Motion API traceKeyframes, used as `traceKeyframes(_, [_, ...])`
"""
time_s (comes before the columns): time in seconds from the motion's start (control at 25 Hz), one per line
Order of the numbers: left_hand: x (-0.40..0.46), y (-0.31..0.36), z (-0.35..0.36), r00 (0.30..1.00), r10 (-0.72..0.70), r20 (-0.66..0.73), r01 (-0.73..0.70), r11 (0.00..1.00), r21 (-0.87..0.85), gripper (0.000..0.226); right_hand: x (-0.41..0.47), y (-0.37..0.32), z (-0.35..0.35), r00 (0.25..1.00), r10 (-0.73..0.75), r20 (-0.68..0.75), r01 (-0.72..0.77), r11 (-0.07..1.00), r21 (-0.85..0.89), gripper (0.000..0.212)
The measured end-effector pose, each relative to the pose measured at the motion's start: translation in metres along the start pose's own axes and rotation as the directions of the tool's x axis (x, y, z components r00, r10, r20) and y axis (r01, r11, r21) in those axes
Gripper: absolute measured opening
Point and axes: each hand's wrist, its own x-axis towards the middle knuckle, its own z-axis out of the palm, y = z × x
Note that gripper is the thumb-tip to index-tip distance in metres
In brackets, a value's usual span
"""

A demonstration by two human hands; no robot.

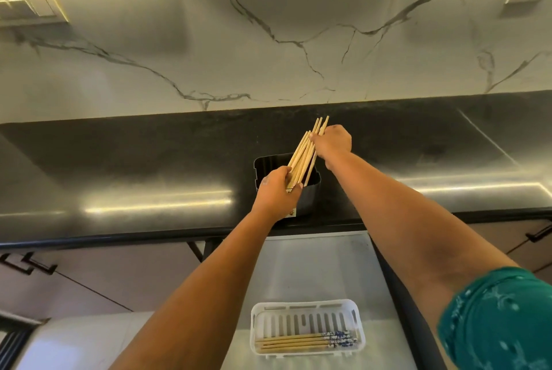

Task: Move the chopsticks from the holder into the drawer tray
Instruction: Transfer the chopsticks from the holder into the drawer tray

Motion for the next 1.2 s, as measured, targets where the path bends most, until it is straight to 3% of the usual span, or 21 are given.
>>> traceKeyframes(0.2, [-0.001,0.020,-0.014,0.995,0.018,-0.096,-0.022,0.999,-0.042,0.049,-0.013,-0.031,-0.033,0.992,-0.126,-0.015,0.125,0.991,-0.051,0.027])
traceKeyframes(0.28, [-0.003,0.033,-0.021,0.987,0.008,-0.160,-0.017,0.998,-0.055,0.054,-0.026,-0.046,-0.052,0.968,-0.248,-0.037,0.246,0.967,-0.062,0.026])
traceKeyframes(0.36, [-0.005,0.052,-0.029,0.967,0.048,-0.251,-0.056,0.998,-0.023,0.058,-0.047,-0.062,-0.073,0.902,-0.431,-0.025,0.428,0.901,-0.066,0.024])
traceKeyframes(0.44, [-0.010,0.076,-0.039,0.944,0.159,-0.288,-0.186,0.980,-0.068,0.058,-0.082,-0.077,-0.089,0.794,-0.608,0.012,0.607,0.791,-0.073,0.021])
traceKeyframes(0.52, [-0.022,0.097,-0.048,0.946,0.189,-0.264,-0.266,0.918,-0.295,0.047,-0.118,-0.084,-0.098,0.678,-0.735,0.012,0.732,0.673,-0.110,0.019])
traceKeyframes(0.6, [-0.037,0.099,-0.052,0.959,0.183,-0.214,-0.266,0.843,-0.468,0.023,-0.143,-0.082,-0.108,0.617,-0.785,0.054,0.784,0.608,-0.125,0.020])
traceKeyframes(0.68, [-0.058,0.087,-0.048,0.973,0.195,-0.120,-0.229,0.833,-0.504,0.016,-0.154,-0.070,-0.116,0.649,-0.744,0.161,0.756,0.655,-0.018,0.021])
traceKeyframes(0.76, [-0.079,0.063,-0.034,0.989,0.149,-0.004,-0.125,0.808,-0.575,0.015,-0.162,-0.048,-0.114,0.724,-0.652,0.227,0.647,0.755,0.105,0.041])
traceKeyframes(0.8, [-0.089,0.049,-0.023,0.997,0.067,0.023,-0.039,0.785,-0.619,0.019,-0.167,-0.029,-0.108,0.765,-0.594,0.249,0.581,0.803,0.133,0.056])
traceKeyframes(0.88, [-0.111,0.016,0.003,0.971,-0.226,0.074,0.209,0.667,-0.715,0.026,-0.186,0.024,-0.084,0.805,-0.486,0.340,0.472,0.872,0.128,0.073])
traceKeyframes(0.96, [-0.131,-0.014,0.025,0.849,-0.500,0.169,0.447,0.509,-0.736,0.022,-0.214,0.083,-0.054,0.760,-0.312,0.570,0.405,0.913,-0.041,0.092])
traceKeyframes(1.04, [-0.146,-0.038,0.047,0.739,-0.626,0.249,0.587,0.416,-0.695,0.018,-0.244,0.137,-0.024,0.680,-0.125,0.722,0.450,0.848,-0.278,0.098])
traceKeyframes(1.08, [-0.153,-0.046,0.056,0.700,-0.653,0.289,0.625,0.365,-0.690,0.017,-0.255,0.159,-0.011,0.687,-0.110,0.718,0.509,0.779,-0.367,0.091])
traceKeyframes(1.2, [-0.170,-0.067,0.075,0.598,-0.709,0.374,0.677,0.198,-0.708,0.015,-0.267,0.202,0.005,0.710,-0.252,0.657,0.673,0.518,-0.528,0.053])
